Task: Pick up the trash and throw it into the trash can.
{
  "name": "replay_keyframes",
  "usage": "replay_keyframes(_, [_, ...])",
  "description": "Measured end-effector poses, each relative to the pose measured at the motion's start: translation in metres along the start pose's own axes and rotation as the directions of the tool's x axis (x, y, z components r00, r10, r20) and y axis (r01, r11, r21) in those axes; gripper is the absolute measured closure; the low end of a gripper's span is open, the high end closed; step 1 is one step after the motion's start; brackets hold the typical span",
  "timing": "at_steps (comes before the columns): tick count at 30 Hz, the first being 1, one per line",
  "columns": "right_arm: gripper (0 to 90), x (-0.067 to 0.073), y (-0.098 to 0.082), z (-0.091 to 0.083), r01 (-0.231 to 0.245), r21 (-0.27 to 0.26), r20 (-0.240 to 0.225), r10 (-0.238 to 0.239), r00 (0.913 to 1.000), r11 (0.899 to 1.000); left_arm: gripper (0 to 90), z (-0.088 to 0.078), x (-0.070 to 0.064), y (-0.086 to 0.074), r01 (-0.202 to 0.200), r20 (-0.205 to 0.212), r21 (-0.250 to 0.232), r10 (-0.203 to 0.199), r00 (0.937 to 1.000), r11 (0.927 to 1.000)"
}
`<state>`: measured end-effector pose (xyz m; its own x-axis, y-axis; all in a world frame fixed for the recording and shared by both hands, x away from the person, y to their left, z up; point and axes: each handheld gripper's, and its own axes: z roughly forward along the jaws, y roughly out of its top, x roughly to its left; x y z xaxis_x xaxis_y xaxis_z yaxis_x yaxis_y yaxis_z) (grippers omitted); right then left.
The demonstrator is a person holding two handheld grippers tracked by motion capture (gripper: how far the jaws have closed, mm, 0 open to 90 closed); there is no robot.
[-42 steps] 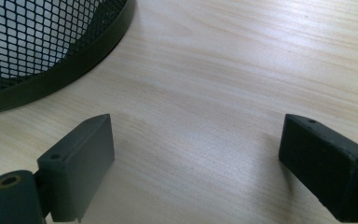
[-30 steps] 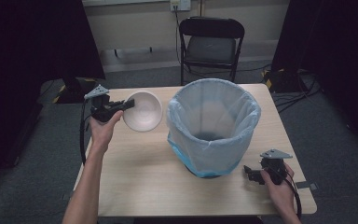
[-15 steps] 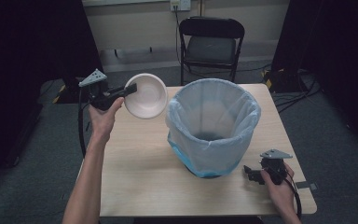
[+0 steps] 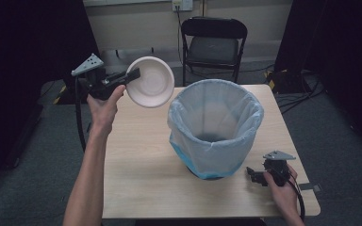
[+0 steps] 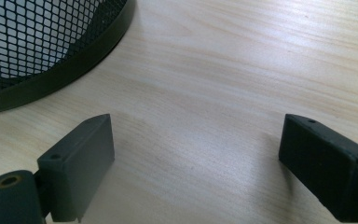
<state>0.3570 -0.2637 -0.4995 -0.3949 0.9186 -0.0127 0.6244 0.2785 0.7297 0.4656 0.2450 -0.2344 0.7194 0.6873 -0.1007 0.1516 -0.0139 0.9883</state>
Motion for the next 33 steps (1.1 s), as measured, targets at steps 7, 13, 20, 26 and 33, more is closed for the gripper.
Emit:
replay_keyframes(7, [9.4, 0.000, 0.000, 0.000, 0.000, 0.000, 0.000, 0.000, 1.0000, 1.000, 83.6, 0.011, -0.017, 0.014, -0.019, 0.052, -0.023, 0.021, 0.9984, 0.9995])
replay_keyframes(13, [9.4, 0.000, 0.000, 0.000, 0.000, 0.000, 0.000, 0.000, 1.0000, 1.000, 83.6, 0.028, -0.035, 0.019, -0.030, 0.109, -0.017, 0.032, 0.9936, 0.9994])
replay_keyframes(20, [9.4, 0.000, 0.000, 0.000, 0.000, 0.000, 0.000, 0.000, 1.0000, 1.000, 83.6, 0.060, -0.061, 0.020, -0.040, 0.191, 0.001, 0.039, 0.9808, 0.9992])
replay_keyframes(26, [9.4, 0.000, 0.000, 0.000, 0.000, 0.000, 0.000, 0.000, 1.0000, 1.000, 83.5, 0.091, -0.078, 0.013, -0.052, 0.252, 0.075, 0.032, 0.9671, 0.9958])
replay_keyframes(33, [9.4, 0.000, 0.000, 0.000, 0.000, 0.000, 0.000, 0.000, 1.0000, 1.000, 82.3, 0.111, -0.087, 0.012, -0.095, 0.278, 0.144, 0.052, 0.9593, 0.9849])
